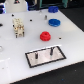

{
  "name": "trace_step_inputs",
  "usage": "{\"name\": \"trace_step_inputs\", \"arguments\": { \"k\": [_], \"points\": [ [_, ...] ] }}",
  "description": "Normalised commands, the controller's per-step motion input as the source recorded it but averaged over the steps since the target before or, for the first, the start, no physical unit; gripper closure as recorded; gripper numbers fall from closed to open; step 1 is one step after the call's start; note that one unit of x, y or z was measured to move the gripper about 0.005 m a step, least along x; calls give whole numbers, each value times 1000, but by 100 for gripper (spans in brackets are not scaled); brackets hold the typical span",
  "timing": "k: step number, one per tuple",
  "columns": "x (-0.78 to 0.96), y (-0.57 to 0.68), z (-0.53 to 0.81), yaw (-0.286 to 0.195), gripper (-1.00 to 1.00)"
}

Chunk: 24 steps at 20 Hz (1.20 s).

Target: Insert the blue gear onto the right peg, followed by the red gear

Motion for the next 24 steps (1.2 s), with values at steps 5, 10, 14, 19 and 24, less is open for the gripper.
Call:
{"name": "trace_step_inputs", "arguments": {
  "k": [5, 10, 14, 19, 24],
  "points": [
    [-600, 459, -194, 0, -100],
    [-609, 440, -237, 0, -100],
    [-602, 412, -288, 0, -100],
    [-519, 444, -350, 0, -100],
    [-499, 350, -450, 0, -100]
  ]
}}
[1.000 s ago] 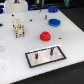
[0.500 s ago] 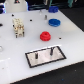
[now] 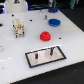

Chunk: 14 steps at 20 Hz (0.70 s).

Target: Insert the blue gear onto the right peg, followed by the red gear

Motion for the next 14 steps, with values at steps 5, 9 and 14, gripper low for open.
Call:
{"name": "trace_step_inputs", "arguments": {
  "k": [5, 9, 14],
  "points": [
    [-418, 286, -484, 0, -100],
    [-390, 96, -523, 0, -100],
    [-349, 14, -516, 0, -100]
  ]
}}
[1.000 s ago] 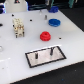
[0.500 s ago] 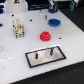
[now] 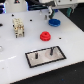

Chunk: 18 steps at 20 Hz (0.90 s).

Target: Insert the blue gear onto the right peg, followed by the red gear

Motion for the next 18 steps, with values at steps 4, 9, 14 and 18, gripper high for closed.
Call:
{"name": "trace_step_inputs", "arguments": {
  "k": [4, 9, 14, 18],
  "points": [
    [-324, -9, -517, 0, -100],
    [-387, -69, -418, 0, -100],
    [-435, 35, -234, 0, 100],
    [-278, 28, -185, 0, 100]
  ]
}}
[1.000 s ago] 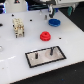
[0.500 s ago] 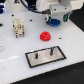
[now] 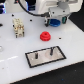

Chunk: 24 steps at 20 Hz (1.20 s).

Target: Insert the blue gear onto the right peg, followed by the red gear

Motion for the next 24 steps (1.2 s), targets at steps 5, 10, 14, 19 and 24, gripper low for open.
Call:
{"name": "trace_step_inputs", "arguments": {
  "k": [5, 10, 14, 19, 24],
  "points": [
    [-191, 19, -107, 0, 100],
    [-119, 5, -50, 0, 100],
    [42, 1, 87, 0, 100],
    [317, -56, 536, 0, 100],
    [584, -108, 584, 0, 100]
  ]
}}
